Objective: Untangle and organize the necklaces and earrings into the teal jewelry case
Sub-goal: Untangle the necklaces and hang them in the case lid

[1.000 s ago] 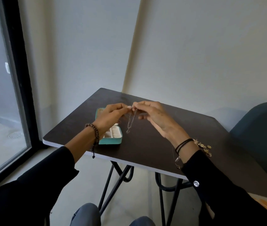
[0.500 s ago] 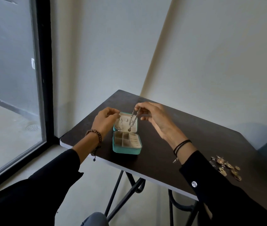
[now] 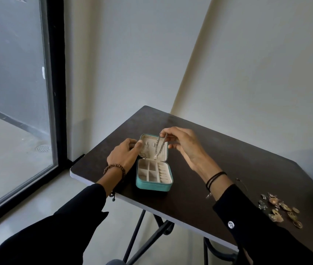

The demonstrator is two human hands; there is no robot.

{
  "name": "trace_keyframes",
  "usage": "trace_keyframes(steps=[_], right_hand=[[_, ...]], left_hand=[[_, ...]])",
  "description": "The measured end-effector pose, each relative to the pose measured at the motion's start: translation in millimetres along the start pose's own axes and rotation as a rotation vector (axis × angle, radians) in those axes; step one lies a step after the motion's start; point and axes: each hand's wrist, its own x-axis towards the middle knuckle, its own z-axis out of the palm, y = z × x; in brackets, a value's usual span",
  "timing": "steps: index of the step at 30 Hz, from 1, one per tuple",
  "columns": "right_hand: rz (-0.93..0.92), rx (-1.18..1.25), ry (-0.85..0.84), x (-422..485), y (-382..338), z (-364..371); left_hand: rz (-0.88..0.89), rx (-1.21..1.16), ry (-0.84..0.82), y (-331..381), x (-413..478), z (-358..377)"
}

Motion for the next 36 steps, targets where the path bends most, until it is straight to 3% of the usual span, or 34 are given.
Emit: trace_keyframes(steps=[12,27,36], right_hand=[[-0.016,0.011,0.006,9.3,9.7,-1.5],[-0.101,-0.34,-0.03,12.1,9.5,-10.9],[-0.38,-0.568,0.041,21.2,16.6,-6.9]], left_hand=[[0.038,-0.151,-0.02,-8.7,8.1,0.7],[0.125,-0.455,-0.133,-14.3,10.8,-2.5],[0.143,-0.501,-0.131,-12.4,7.8,-2.9]])
